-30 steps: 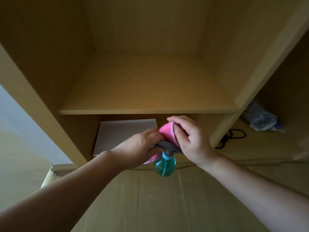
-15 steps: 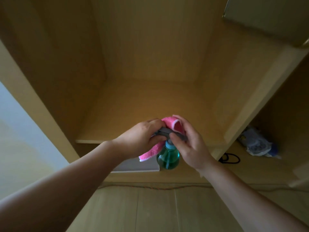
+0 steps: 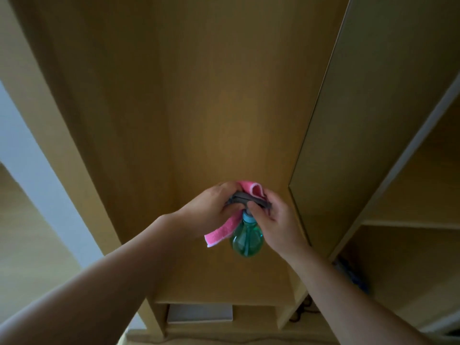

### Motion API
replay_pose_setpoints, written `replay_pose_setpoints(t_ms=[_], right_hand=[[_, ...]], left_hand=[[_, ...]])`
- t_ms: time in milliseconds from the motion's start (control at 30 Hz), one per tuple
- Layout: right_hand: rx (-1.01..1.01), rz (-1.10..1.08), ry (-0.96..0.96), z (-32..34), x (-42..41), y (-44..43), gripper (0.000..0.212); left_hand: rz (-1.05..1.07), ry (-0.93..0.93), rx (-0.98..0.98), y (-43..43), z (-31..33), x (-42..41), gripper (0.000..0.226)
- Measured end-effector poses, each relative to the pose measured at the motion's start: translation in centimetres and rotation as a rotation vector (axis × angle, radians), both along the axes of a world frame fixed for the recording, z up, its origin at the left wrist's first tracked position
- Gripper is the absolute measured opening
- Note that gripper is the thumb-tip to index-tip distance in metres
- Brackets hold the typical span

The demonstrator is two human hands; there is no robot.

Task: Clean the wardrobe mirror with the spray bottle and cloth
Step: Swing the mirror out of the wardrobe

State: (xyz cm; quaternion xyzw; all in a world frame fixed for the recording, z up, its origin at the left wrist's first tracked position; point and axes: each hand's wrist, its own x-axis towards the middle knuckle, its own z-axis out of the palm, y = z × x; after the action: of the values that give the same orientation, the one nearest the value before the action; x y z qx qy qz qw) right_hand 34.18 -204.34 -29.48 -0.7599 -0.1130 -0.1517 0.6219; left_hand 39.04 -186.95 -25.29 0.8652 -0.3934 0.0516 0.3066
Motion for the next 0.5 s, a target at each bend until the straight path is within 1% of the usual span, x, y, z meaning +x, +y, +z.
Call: replay_pose_setpoints(t_ms=[67, 233, 367, 500], right_hand=[[-0.019, -0.017, -0.001, 7.3, 0.1, 0.0, 0.029], [-0.058, -0.044, -0.087, 22.2, -0.4, -0.3, 0.035], [-0.108, -0.098, -0.189, 29.0, -1.2, -0.8, 0.028], [-0.153, -0.173, -0.273, 32.8, -2.8, -1.2, 0.028]], left_hand=[[-0.002, -0.007, -0.017, 0.1, 7.4, 0.0, 0.01], [-0.027, -0.051, -0.043, 0.1, 22.0, -0.4, 0.019], [-0.043, -0.088, -0.128, -0.2, 28.7, -1.0, 0.022], [-0.084, -0.122, -0.166, -1.0, 32.7, -1.6, 0.025]])
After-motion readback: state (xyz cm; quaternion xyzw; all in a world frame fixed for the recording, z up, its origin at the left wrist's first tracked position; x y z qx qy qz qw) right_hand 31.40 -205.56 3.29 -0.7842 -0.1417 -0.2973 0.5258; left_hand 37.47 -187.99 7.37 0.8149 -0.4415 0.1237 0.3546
